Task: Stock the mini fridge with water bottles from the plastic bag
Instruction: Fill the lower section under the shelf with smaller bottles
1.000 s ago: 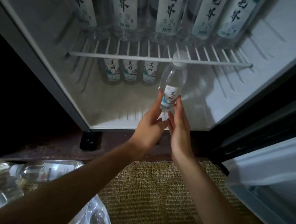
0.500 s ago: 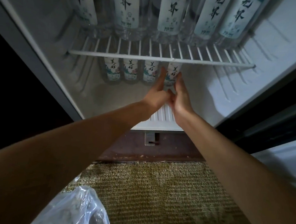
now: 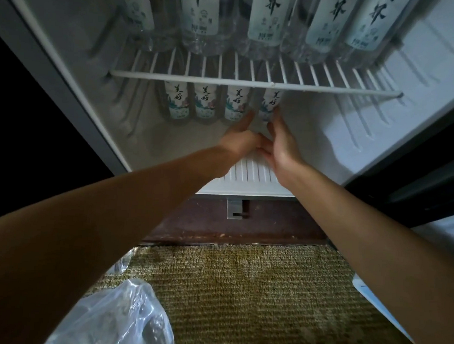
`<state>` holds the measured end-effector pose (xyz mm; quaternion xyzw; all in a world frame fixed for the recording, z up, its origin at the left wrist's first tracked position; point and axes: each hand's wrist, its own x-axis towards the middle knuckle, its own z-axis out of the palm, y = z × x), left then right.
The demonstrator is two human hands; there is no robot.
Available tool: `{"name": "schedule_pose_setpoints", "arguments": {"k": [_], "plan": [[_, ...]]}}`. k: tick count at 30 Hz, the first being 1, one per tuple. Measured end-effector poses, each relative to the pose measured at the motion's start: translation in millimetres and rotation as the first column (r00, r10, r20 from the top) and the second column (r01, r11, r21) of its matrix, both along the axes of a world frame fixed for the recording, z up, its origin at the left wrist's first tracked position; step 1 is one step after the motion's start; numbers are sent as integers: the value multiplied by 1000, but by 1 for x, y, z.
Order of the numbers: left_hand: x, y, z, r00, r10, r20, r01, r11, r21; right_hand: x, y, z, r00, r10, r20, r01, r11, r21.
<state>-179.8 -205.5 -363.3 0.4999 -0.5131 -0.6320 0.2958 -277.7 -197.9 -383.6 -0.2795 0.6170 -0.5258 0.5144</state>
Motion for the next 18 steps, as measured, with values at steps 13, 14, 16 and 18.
{"name": "schedule_pose_setpoints", "arguments": {"k": [13,14,16,18], "plan": [[107,73,-48,960,-46,276,159,900,-405,69,77,-55,551,185,-814,-383,922,-49],[117,82,-50,959,-40,280,158,897,-413,78,86,-59,473,162,-866,-395,918,-44],[139,100,-53,964,-33,265,144,899,-413,94,102,-66,393,130,-910,-431,901,-57],[158,117,-55,964,-7,264,113,915,-387,110,118,-69,354,158,-922,-490,871,-39]]}}
